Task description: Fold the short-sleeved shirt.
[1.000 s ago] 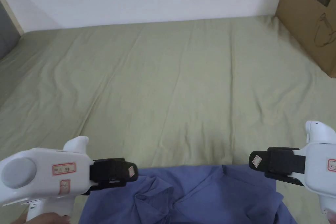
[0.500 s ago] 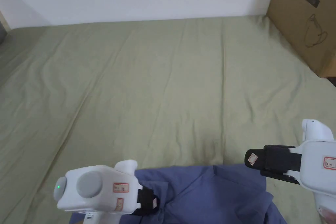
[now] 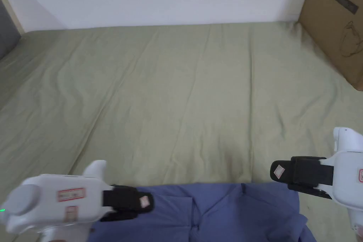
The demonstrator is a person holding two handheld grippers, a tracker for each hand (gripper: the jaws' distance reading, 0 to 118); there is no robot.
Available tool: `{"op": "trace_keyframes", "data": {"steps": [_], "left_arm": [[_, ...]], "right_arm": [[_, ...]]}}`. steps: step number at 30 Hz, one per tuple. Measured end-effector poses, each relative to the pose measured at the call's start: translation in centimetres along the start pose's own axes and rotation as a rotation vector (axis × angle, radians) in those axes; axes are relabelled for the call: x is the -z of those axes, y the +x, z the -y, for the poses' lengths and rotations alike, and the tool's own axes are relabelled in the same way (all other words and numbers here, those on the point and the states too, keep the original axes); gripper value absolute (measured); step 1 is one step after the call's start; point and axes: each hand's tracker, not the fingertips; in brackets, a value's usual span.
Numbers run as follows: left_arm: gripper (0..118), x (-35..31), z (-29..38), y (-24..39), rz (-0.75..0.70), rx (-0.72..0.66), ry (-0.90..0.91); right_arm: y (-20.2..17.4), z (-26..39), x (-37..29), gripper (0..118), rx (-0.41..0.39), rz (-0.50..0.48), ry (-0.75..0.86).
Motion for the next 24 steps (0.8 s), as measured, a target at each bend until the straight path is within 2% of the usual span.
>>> {"op": "trace_keyframes", "data": {"steps": [2,3,4,5,6,7,11,15,16,18,19,22,24], "left_arm": [[6,-3.4,-0.2,-3.3,-0.013,-0.04,0.064],[19,-4.6,-0.9,-5.6,-0.007,-0.09,0.078],[56,-5.3,-1.0,-7.0,-0.007,-0.126,0.083],[84,-5.9,-0.9,-8.3,-0.016,-0.16,0.082],[102,-6.2,-0.7,-9.5,-0.029,-0.185,0.073],[114,-5.7,-0.9,-10.5,-0.032,-0.178,0.056],[118,-3.2,0.3,-12.8,0.016,-0.227,-0.025],[118,0.0,0.1,-14.2,0.236,-0.252,0.009],[118,0.7,0.0,-14.6,0.305,-0.28,0.012],[118,3.0,0.4,-14.8,0.535,-0.423,-0.056],[118,3.4,0.2,-14.6,0.573,-0.441,-0.102],[118,5.3,0.3,-13.6,0.53,-0.335,-0.109],[118,5.8,0.3,-13.7,0.561,-0.35,-0.096]], "right_arm": [[-0.3,-0.1,0.3,0,-0.001,0.004,-0.006],[-0.5,-0.1,0.4,0,-0.002,0.007,-0.011],[-0.6,-0.1,0.6,0,-0.005,0.01,-0.017],[-0.9,-0.2,0.8,0,-0.011,0.014,-0.025],[-1.1,-0.2,0.9,0,-0.017,0.02,-0.029],[-1.4,-0.2,1.0,0,-0.022,0.027,-0.029],[-2.2,-0.4,1.8,0,-0.033,0.047,-0.042],[-3.0,-0.4,2.7,0,-0.053,0.074,-0.073],[-3.2,-0.5,2.8,0,-0.053,0.072,-0.077],[-3.3,-0.9,2.7,0,-0.046,0.066,-0.073],[-3.4,-1.1,2.6,0,-0.045,0.068,-0.067],[-3.5,-1.8,2.3,0,-0.041,0.076,-0.046],[-3.6,-2.1,2.1,0,-0.048,0.086,-0.032]]}}
